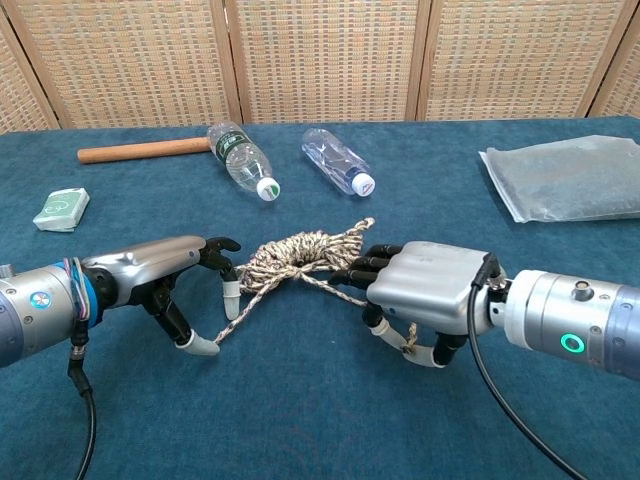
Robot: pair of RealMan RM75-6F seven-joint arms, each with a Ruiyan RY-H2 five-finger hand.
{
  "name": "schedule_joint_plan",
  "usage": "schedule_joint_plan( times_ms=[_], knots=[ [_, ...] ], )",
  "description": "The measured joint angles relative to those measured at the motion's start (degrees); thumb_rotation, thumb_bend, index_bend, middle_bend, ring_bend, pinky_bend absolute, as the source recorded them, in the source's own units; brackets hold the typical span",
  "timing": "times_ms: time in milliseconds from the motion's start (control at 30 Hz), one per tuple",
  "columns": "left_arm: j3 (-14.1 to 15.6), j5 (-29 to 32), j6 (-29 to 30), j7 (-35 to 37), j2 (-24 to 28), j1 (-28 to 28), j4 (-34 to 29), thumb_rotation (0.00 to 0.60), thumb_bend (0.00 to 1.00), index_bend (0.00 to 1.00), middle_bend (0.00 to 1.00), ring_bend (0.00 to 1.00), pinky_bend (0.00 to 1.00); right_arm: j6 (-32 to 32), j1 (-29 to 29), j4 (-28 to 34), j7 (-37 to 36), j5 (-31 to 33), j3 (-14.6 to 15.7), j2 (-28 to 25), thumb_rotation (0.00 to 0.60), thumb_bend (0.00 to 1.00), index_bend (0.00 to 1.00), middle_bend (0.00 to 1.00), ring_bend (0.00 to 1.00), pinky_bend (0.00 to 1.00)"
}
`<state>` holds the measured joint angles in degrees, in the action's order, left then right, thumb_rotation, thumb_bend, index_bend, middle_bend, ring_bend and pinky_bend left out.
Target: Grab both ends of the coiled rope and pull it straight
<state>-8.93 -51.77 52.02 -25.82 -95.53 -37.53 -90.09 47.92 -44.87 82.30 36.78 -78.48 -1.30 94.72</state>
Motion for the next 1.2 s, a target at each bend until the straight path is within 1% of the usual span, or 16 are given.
schedule_joint_plan(
  times_ms=[233,500,667,1200],
  knots=[
    [0.7,0.8,0.0,0.9,-0.4,-0.6,0.4,0.600,0.21,0.44,0.00,0.00,0.00,0.1,-0.2,-0.2,-0.5,-0.2,0.1,0.1,0.600,0.59,0.64,0.00,0.00,0.00],
    [1.3,0.6,2.2,-0.2,-0.9,-0.9,0.9,0.600,0.25,0.46,0.00,0.00,0.00,0.3,-0.2,-0.4,-1.2,-0.3,0.3,-0.1,0.600,0.59,0.64,0.00,0.00,0.00],
    [1.9,-0.1,3.7,-1.2,-1.0,-1.0,1.6,0.600,0.25,0.46,0.00,0.00,0.00,0.3,-0.2,-0.5,-1.6,-0.4,0.4,-0.3,0.600,0.59,0.64,0.00,0.00,0.00],
    [2.7,-0.8,4.7,-1.1,-2.4,-1.1,4.2,0.600,0.28,0.49,0.00,0.00,0.00,0.6,-0.2,-0.7,-2.8,-0.8,0.6,-0.7,0.600,0.59,0.64,0.00,0.00,0.00]
  ],
)
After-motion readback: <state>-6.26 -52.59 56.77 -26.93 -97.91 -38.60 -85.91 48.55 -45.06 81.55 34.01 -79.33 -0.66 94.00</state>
